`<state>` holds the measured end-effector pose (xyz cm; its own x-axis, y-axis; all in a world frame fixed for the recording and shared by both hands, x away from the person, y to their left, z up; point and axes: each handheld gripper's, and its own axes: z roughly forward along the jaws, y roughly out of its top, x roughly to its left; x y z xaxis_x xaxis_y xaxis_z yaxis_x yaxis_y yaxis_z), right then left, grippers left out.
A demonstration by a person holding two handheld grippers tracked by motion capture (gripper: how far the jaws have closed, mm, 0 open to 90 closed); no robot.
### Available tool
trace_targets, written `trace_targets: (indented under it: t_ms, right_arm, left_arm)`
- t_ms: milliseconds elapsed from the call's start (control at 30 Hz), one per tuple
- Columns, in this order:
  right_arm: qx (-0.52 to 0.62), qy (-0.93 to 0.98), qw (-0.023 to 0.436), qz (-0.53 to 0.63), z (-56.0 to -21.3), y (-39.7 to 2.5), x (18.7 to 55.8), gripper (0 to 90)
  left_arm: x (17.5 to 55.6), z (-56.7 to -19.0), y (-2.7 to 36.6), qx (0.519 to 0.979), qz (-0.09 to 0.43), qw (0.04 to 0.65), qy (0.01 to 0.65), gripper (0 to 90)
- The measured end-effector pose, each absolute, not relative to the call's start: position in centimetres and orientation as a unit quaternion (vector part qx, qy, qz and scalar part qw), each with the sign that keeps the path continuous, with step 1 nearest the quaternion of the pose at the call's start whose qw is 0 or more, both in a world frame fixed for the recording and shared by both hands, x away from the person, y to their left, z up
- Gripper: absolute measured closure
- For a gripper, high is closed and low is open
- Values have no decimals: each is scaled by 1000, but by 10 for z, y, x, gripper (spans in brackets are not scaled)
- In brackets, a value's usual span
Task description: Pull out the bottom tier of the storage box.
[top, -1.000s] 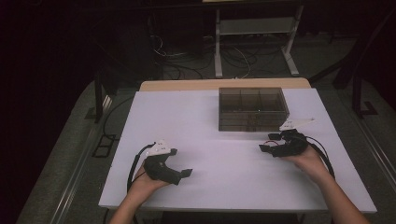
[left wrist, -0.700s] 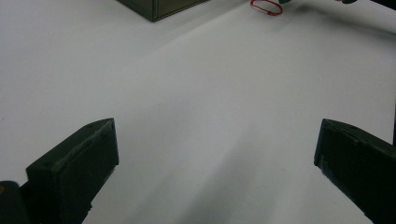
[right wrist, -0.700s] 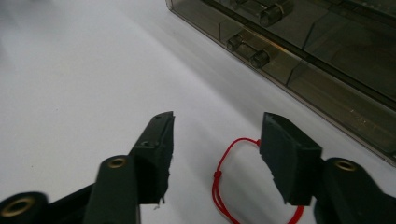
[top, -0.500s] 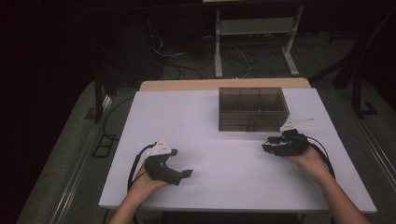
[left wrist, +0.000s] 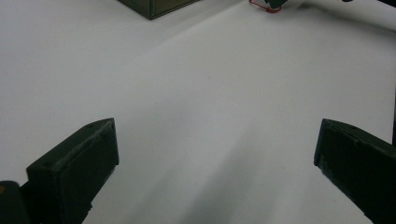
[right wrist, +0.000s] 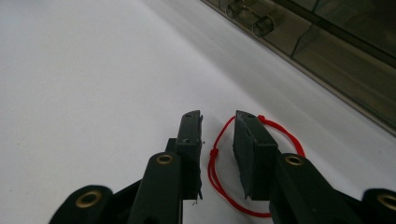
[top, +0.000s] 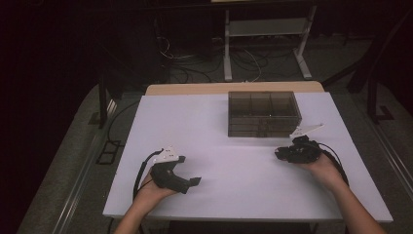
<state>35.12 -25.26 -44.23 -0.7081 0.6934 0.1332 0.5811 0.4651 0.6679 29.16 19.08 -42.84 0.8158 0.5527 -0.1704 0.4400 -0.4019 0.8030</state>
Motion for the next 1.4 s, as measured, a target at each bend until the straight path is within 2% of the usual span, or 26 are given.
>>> trace_targets:
  t_ms: [567, 833, 1400]
  right_arm:
    - [361, 865, 82, 338, -446, -249, 351, 771]
    - [356, 869, 90, 332, -446, -248, 349, 837]
    - [355, 869, 88, 333, -446, -248, 349, 857]
  left_arm:
    - [291, -429, 190, 836, 61, 457, 296, 0]
    - [291, -429, 190, 836, 62, 457, 297, 0]
    - [291, -429, 190, 837, 62, 456, 296, 0]
